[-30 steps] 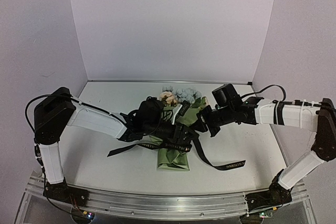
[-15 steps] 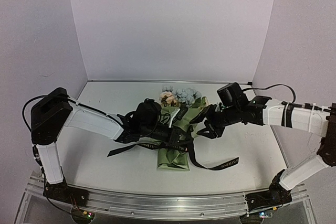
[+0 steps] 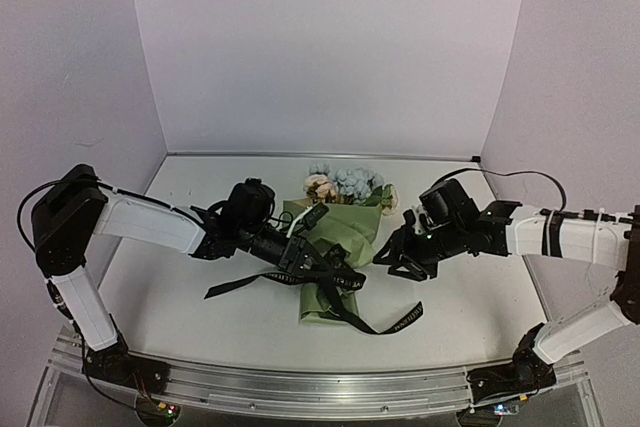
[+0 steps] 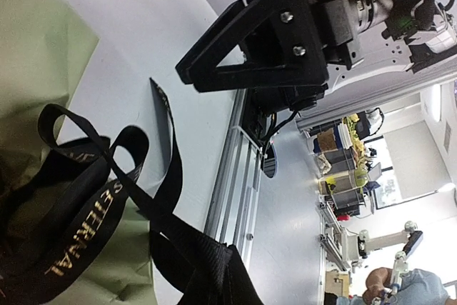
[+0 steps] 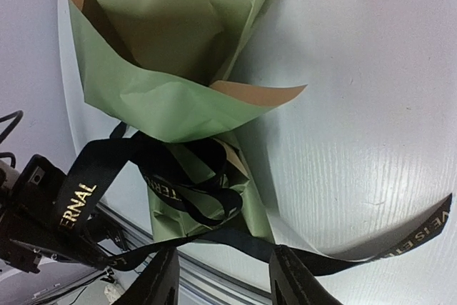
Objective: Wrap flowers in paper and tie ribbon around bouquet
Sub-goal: Cross the half-tied ribbon over the folded bouquet.
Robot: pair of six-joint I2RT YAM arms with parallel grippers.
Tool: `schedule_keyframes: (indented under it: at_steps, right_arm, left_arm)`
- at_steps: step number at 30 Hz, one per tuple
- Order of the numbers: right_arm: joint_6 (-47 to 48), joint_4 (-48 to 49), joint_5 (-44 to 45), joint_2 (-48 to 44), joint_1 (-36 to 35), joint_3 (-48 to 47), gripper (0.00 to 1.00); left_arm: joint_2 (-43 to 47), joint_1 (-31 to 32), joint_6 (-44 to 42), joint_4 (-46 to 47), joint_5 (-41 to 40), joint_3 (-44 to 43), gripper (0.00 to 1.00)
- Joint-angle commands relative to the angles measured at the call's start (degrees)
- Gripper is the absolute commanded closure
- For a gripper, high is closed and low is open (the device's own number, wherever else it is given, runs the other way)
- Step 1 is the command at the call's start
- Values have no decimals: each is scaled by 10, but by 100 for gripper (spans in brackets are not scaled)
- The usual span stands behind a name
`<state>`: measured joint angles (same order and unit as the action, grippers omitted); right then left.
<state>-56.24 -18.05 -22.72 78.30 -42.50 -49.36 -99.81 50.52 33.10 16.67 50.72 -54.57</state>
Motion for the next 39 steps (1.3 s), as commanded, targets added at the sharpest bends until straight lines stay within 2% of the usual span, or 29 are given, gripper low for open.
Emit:
schedule_keyframes:
  at_steps: [1, 8, 17, 25, 29, 34, 39]
  right_arm:
    - [42, 67, 0, 12, -23, 12, 53]
    - [51, 96, 14, 69, -56, 11, 52]
    - [41, 107, 38, 98, -77, 10, 61]
    - [41, 124, 48, 117, -78, 4, 63]
    - [42, 129, 61, 116, -78, 4, 72]
    - [54, 122, 65, 113, -79, -12, 99]
    - [83, 57, 81, 83, -80, -41, 100]
  left_arm:
    - [15, -13, 5, -28, 28, 1, 100]
    - [9, -24, 4, -43, 25, -4, 100]
    - [5, -29, 3, -47, 19, -8, 100]
    - [10, -33, 1, -50, 18, -1, 100]
    - [9, -35, -1, -53, 19, 0, 100]
    - [9, -37, -1, -53, 22, 1, 100]
    - [12, -47, 3, -51, 32, 9, 100]
